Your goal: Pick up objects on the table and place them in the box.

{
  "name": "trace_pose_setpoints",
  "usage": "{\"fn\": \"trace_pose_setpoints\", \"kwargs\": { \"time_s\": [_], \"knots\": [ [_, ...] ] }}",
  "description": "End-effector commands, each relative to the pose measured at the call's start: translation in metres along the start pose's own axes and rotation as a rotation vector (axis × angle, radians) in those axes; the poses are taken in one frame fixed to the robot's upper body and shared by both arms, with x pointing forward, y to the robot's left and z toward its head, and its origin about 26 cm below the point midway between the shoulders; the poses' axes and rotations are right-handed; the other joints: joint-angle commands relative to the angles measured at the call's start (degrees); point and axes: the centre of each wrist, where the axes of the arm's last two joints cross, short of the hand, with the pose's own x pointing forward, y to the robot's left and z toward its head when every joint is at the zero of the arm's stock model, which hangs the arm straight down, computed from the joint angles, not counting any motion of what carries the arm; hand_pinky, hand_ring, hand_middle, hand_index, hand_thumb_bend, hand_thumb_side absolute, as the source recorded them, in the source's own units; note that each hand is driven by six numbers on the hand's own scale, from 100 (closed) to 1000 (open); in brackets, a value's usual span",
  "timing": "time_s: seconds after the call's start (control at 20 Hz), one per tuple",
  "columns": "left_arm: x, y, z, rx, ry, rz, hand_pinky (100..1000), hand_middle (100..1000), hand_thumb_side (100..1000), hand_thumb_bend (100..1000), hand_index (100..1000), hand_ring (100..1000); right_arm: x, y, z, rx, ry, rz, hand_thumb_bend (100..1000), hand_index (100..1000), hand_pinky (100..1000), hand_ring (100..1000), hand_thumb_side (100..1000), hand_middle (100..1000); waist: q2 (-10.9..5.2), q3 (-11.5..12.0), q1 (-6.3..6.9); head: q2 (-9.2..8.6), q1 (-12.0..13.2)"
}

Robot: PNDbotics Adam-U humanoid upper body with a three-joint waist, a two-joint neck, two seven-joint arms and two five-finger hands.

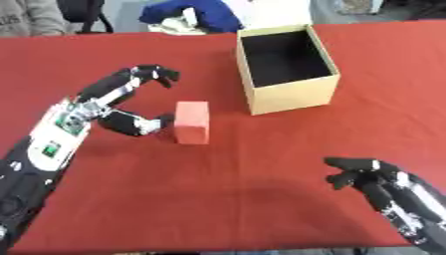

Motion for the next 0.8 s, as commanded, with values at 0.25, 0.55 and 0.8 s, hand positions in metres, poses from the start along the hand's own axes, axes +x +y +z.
{"fn": "trace_pose_setpoints", "kwargs": {
  "time_s": [0.25,0.55,0.8],
  "knots": [
    [0.0,0.011,-0.004,-0.013,-0.02,-0.055,1000,808,536,348,940,777,0.006,-0.003,-0.002,0.012,-0.01,0.018,100,823,845,949,560,588,-0.95,0.0,-0.22,0.09,0.2],
    [-0.003,0.009,-0.009,-0.03,-0.022,-0.065,1000,813,555,353,941,780,0.006,-0.003,-0.002,0.015,-0.014,0.018,100,823,845,948,558,588,-1.01,-0.2,-0.44,0.05,0.3],
    [-0.006,0.009,-0.013,-0.039,-0.019,-0.075,1000,815,558,354,941,782,0.006,-0.002,-0.002,0.018,-0.016,0.017,100,823,845,948,558,587,-1.09,-0.3,-0.56,0.03,0.5]
  ]
}}
